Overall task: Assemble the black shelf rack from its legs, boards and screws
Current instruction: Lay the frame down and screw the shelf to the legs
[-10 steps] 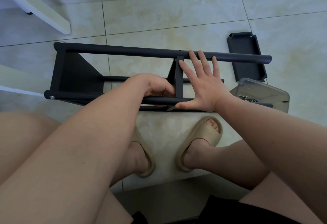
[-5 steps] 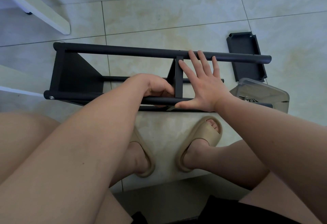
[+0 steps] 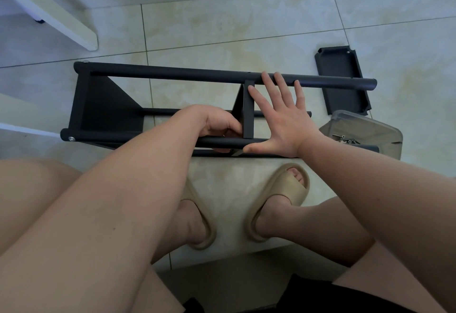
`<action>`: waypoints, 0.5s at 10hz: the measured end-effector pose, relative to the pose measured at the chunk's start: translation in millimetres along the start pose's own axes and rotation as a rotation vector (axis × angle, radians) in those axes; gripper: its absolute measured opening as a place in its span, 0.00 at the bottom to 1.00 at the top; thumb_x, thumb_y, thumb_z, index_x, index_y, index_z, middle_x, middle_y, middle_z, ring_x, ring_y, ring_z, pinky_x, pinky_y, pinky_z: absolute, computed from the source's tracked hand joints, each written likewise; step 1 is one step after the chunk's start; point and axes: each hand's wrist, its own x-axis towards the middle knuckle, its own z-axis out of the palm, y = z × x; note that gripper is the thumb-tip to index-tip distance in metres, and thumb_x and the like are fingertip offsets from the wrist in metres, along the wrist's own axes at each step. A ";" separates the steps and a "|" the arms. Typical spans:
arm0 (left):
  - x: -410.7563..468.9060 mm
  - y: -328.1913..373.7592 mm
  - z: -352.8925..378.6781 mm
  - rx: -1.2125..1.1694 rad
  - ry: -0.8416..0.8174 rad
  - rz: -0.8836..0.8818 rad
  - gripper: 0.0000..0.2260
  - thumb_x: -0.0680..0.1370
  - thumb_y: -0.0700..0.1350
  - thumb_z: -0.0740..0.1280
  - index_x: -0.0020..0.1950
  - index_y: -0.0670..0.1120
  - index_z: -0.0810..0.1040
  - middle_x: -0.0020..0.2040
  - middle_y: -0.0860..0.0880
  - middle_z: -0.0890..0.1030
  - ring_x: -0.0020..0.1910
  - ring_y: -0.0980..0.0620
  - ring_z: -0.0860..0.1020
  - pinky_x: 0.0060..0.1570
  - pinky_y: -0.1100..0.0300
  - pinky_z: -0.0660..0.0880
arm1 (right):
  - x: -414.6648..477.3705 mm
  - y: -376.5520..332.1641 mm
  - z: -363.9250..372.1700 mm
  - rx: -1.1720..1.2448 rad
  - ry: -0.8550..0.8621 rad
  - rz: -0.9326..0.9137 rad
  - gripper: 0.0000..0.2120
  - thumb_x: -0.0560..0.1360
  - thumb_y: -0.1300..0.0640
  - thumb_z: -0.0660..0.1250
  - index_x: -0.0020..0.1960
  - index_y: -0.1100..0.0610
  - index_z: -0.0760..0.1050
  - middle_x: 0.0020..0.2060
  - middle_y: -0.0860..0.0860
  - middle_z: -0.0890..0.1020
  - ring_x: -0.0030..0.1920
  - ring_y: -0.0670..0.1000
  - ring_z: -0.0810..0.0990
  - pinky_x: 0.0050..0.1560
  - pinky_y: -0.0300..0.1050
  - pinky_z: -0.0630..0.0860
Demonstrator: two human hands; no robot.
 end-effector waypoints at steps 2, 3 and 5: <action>-0.3 -1.9 -2.4 -0.092 -0.008 0.050 0.05 0.78 0.40 0.64 0.48 0.45 0.80 0.43 0.45 0.80 0.41 0.48 0.77 0.44 0.56 0.76 | -0.4 0.1 -1.4 -0.006 -0.009 0.004 0.62 0.61 0.14 0.48 0.83 0.49 0.41 0.82 0.55 0.38 0.81 0.59 0.34 0.77 0.68 0.35; -1.4 -1.3 -3.7 -0.098 0.003 0.018 0.06 0.80 0.44 0.64 0.50 0.48 0.81 0.44 0.50 0.81 0.42 0.51 0.78 0.47 0.55 0.76 | 0.1 0.1 -1.3 -0.009 -0.013 0.005 0.62 0.60 0.14 0.48 0.83 0.49 0.40 0.82 0.55 0.38 0.81 0.59 0.34 0.77 0.68 0.35; -3.7 0.8 0.8 0.042 0.036 0.013 0.05 0.79 0.42 0.65 0.48 0.43 0.80 0.36 0.48 0.81 0.34 0.51 0.78 0.34 0.61 0.75 | -0.1 0.1 -1.3 0.012 -0.006 0.001 0.62 0.60 0.14 0.49 0.83 0.49 0.41 0.82 0.55 0.38 0.81 0.59 0.34 0.77 0.67 0.34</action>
